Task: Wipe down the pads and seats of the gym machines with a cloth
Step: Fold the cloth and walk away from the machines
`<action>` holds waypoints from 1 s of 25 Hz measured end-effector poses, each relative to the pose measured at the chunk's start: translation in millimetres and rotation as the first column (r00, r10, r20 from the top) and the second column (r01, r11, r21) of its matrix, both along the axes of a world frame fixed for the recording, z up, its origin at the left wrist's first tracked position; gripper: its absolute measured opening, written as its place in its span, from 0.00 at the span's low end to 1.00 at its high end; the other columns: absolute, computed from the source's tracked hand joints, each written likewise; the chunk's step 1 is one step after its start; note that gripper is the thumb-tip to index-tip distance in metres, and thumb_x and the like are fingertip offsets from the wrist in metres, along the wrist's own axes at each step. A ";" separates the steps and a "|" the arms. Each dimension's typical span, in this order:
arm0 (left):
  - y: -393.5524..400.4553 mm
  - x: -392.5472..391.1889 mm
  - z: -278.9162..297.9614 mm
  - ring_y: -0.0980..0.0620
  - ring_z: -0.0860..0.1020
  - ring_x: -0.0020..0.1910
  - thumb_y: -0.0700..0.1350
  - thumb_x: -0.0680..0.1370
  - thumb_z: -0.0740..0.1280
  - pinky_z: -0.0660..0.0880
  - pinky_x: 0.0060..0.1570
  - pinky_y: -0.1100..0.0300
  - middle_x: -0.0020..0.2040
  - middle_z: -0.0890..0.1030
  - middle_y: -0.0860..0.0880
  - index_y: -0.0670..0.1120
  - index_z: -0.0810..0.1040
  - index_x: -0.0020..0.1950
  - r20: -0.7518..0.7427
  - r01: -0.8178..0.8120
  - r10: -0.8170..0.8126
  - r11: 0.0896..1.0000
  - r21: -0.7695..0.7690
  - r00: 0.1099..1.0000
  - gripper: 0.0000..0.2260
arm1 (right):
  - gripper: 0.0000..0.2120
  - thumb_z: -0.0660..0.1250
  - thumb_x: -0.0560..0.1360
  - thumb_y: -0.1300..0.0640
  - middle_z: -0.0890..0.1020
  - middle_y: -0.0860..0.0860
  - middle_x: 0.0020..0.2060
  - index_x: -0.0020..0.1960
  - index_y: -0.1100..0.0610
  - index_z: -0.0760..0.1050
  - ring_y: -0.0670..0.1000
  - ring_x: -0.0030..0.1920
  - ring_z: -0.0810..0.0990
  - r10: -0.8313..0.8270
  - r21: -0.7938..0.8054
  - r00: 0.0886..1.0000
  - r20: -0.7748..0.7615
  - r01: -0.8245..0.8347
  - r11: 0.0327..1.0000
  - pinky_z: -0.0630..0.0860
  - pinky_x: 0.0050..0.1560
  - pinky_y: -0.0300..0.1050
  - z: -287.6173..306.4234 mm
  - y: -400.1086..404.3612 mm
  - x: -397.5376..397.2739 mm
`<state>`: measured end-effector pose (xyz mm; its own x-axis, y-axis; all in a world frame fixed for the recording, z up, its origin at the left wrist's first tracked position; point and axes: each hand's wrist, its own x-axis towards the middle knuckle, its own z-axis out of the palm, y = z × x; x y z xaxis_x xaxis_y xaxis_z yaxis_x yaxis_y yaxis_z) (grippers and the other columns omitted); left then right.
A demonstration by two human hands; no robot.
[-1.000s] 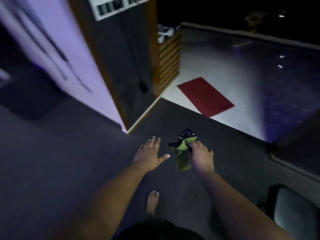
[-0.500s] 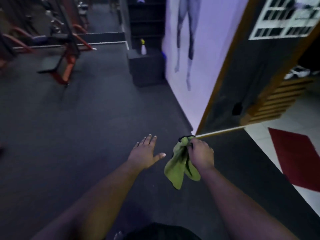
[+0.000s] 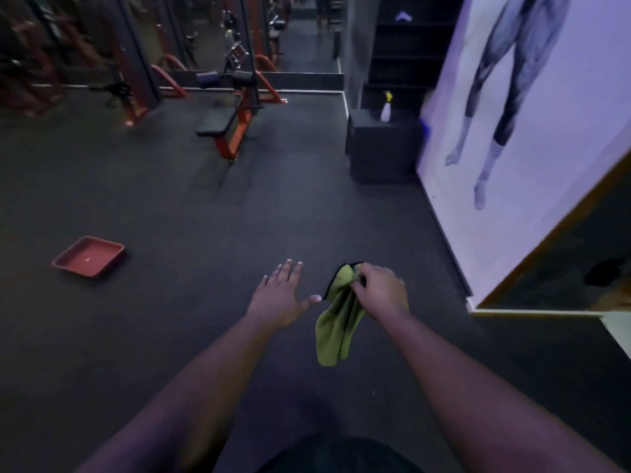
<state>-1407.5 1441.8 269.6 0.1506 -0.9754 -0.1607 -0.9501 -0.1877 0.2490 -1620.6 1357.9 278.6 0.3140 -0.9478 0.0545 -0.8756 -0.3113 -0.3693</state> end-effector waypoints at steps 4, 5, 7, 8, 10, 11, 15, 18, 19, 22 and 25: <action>2.1 75.0 2.2 0.49 0.49 0.82 0.72 0.78 0.53 0.50 0.79 0.48 0.84 0.46 0.49 0.50 0.46 0.83 -0.029 -0.155 0.155 0.988 -0.011 0.987 0.42 | 0.04 0.68 0.74 0.52 0.81 0.48 0.47 0.45 0.48 0.72 0.55 0.51 0.79 0.130 0.014 0.985 0.117 -0.133 0.991 0.73 0.46 0.49 4.2 -23.4 87.3; 2.1 91.1 0.1 0.49 0.49 0.82 0.72 0.78 0.53 0.50 0.79 0.48 0.84 0.46 0.49 0.50 0.45 0.83 -0.038 -0.196 0.196 0.981 0.000 0.980 0.42 | 0.05 0.69 0.74 0.53 0.80 0.47 0.46 0.45 0.49 0.74 0.55 0.50 0.79 0.155 0.025 0.975 0.159 -0.161 0.987 0.73 0.45 0.48 3.1 -30.4 107.5; 0.6 122.3 -6.5 0.49 0.49 0.82 0.72 0.78 0.53 0.51 0.79 0.48 0.84 0.46 0.48 0.50 0.45 0.83 -0.046 -0.266 0.266 0.964 0.024 0.963 0.42 | 0.06 0.72 0.73 0.55 0.78 0.45 0.45 0.45 0.51 0.75 0.52 0.47 0.78 0.201 0.073 0.943 0.267 -0.228 0.971 0.68 0.41 0.45 0.9 -46.3 148.3; -1.6 136.2 -8.6 0.48 0.49 0.82 0.72 0.78 0.54 0.51 0.79 0.49 0.84 0.47 0.48 0.50 0.46 0.83 -0.053 -0.292 0.294 0.956 0.027 0.954 0.42 | 0.07 0.73 0.72 0.56 0.78 0.45 0.44 0.45 0.52 0.76 0.50 0.45 0.77 0.217 0.103 0.919 0.329 -0.263 0.959 0.66 0.40 0.43 -0.7 -55.3 167.6; -11.3 163.3 -10.3 0.49 0.50 0.82 0.69 0.79 0.56 0.52 0.79 0.49 0.84 0.48 0.48 0.50 0.47 0.83 -0.092 -0.341 0.341 0.940 0.022 0.936 0.40 | 0.09 0.76 0.70 0.60 0.79 0.46 0.41 0.42 0.54 0.75 0.47 0.41 0.76 0.251 0.162 0.855 0.453 -0.356 0.920 0.66 0.38 0.41 -4.9 -76.8 207.0; -18.9 176.8 -9.2 0.49 0.50 0.82 0.67 0.80 0.57 0.52 0.79 0.50 0.84 0.49 0.48 0.49 0.48 0.83 -0.144 -0.367 0.367 0.930 0.030 0.919 0.39 | 0.11 0.76 0.69 0.63 0.78 0.46 0.39 0.41 0.54 0.74 0.45 0.39 0.75 0.277 0.195 0.808 0.519 -0.428 0.883 0.66 0.38 0.40 -5.8 -87.7 226.5; -53.4 225.4 0.3 0.50 0.61 0.79 0.56 0.83 0.63 0.57 0.73 0.63 0.80 0.62 0.47 0.46 0.56 0.82 -0.497 -0.515 0.487 0.852 0.091 0.718 0.32 | 0.18 0.72 0.68 0.71 0.74 0.44 0.36 0.43 0.52 0.69 0.42 0.36 0.70 0.391 0.267 0.602 0.696 -0.723 0.637 0.68 0.39 0.42 3.8 -132.0 302.0; -69.0 257.7 5.3 0.53 0.78 0.58 0.49 0.82 0.67 0.73 0.53 0.71 0.63 0.79 0.49 0.44 0.72 0.73 -0.710 -0.644 0.510 0.758 0.104 0.486 0.20 | 0.18 0.70 0.68 0.69 0.77 0.45 0.42 0.49 0.51 0.69 0.45 0.42 0.74 0.392 0.319 0.518 0.761 -0.823 0.469 0.72 0.42 0.42 14.8 -159.8 354.3; -72.9 269.7 5.9 0.54 0.79 0.49 0.47 0.82 0.68 0.74 0.45 0.70 0.53 0.82 0.49 0.43 0.77 0.67 -0.755 -0.682 0.498 0.725 0.093 0.426 0.15 | 0.19 0.70 0.67 0.67 0.78 0.48 0.45 0.52 0.51 0.69 0.46 0.43 0.75 0.398 0.326 0.503 0.767 -0.840 0.433 0.73 0.44 0.41 17.4 -168.0 372.7; -76.4 305.4 11.8 0.56 0.74 0.34 0.47 0.81 0.70 0.71 0.35 0.62 0.36 0.79 0.52 0.45 0.82 0.46 -0.792 -0.755 0.488 0.653 0.053 0.366 0.08 | 0.29 0.72 0.68 0.71 0.78 0.51 0.52 0.63 0.49 0.69 0.44 0.47 0.79 0.430 0.329 0.491 0.757 -0.856 0.398 0.77 0.50 0.37 23.0 -182.8 419.0; -77.4 354.4 13.5 0.56 0.72 0.35 0.48 0.82 0.67 0.69 0.38 0.58 0.35 0.76 0.53 0.48 0.76 0.41 -0.738 -0.810 0.521 0.584 -0.058 0.429 0.10 | 0.32 0.78 0.68 0.64 0.78 0.43 0.55 0.68 0.49 0.71 0.43 0.53 0.79 0.645 0.325 0.547 0.533 -0.837 0.440 0.72 0.52 0.29 26.3 -197.6 470.0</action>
